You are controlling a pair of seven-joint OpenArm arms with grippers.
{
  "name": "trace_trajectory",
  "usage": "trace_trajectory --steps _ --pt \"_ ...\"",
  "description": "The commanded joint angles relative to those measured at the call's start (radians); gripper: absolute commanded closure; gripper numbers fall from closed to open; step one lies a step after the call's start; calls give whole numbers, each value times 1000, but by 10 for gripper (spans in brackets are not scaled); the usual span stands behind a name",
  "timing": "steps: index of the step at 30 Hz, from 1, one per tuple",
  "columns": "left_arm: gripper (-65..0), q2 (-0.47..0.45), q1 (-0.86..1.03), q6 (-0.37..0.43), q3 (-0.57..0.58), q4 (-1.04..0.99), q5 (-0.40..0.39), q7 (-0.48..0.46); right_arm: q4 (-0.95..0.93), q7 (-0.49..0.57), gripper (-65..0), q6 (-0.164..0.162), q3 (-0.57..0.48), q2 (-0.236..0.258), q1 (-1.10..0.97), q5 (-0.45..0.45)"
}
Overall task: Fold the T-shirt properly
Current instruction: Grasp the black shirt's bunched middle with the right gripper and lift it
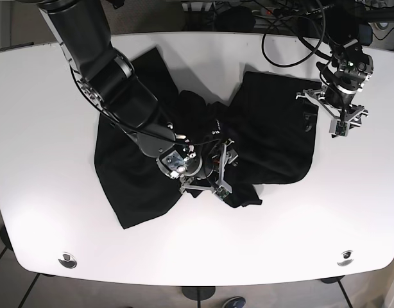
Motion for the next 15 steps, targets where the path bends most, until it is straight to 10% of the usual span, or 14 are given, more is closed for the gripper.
trace_trajectory --steps 1,4,15 --pt "-433 -10 -8 4 -2 14 -13 -22 20 26 -336 4 3 -6 28 7" --pt "-433 -10 -8 4 -2 14 -13 -22 20 37 -144 2 3 -6 29 10" --pt "-433 -10 -5 4 -2 15 -14 -22 112 21 -19 4 210 -3 -6 7"
